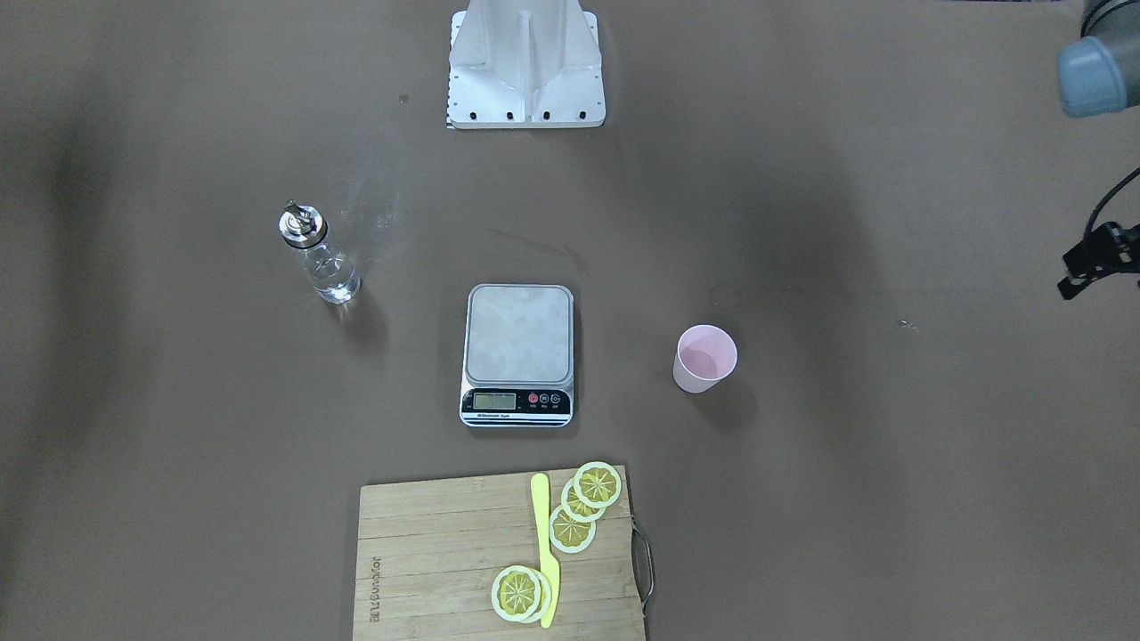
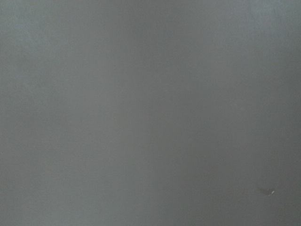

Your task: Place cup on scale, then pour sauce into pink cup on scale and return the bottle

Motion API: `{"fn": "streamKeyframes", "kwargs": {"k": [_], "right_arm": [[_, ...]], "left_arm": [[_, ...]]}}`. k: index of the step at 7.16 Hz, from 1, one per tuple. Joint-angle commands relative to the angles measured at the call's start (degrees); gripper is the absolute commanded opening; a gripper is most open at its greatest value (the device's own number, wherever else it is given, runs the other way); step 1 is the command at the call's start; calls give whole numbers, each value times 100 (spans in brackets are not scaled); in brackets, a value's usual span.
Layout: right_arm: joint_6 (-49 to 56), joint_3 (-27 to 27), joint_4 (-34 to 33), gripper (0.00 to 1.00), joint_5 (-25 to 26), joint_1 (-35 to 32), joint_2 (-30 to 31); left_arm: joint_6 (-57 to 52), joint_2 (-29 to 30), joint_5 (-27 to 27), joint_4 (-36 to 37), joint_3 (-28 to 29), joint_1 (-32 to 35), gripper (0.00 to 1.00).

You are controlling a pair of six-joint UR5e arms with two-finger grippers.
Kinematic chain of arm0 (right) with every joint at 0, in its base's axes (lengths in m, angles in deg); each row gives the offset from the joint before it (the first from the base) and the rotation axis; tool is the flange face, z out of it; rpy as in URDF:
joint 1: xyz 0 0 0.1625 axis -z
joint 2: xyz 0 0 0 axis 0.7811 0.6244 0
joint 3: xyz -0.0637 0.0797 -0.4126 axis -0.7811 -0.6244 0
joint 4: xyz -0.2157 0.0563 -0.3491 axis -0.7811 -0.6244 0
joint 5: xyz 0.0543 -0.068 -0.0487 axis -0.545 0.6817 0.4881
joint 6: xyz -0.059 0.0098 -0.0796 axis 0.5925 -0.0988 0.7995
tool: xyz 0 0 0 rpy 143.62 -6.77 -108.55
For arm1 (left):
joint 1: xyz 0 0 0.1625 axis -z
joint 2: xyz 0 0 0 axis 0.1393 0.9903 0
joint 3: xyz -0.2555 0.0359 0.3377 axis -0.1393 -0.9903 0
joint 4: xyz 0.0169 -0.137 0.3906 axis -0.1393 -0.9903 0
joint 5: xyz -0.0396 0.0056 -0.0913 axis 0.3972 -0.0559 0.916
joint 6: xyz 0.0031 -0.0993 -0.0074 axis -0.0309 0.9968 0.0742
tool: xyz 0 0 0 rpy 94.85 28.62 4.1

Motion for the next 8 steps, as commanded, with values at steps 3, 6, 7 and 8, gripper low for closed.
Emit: {"fn": "streamKeyframes", "kwargs": {"k": [3, 6, 7, 8], "right_arm": [[-81, 385, 75, 100, 5, 23, -24], [-196, 437, 84, 100, -231, 14, -148], [-196, 393, 84, 100, -276, 23, -184], [-205, 384, 84, 100, -216, 23, -184]], "left_arm": [[2528, 1349, -661, -200, -234, -1882, 98], [2547, 1550, -855, -833, 431, -1979, 98], [2669, 1551, -961, -852, 468, -2119, 97], [2679, 1630, -963, -861, 599, -2190, 97]]}}
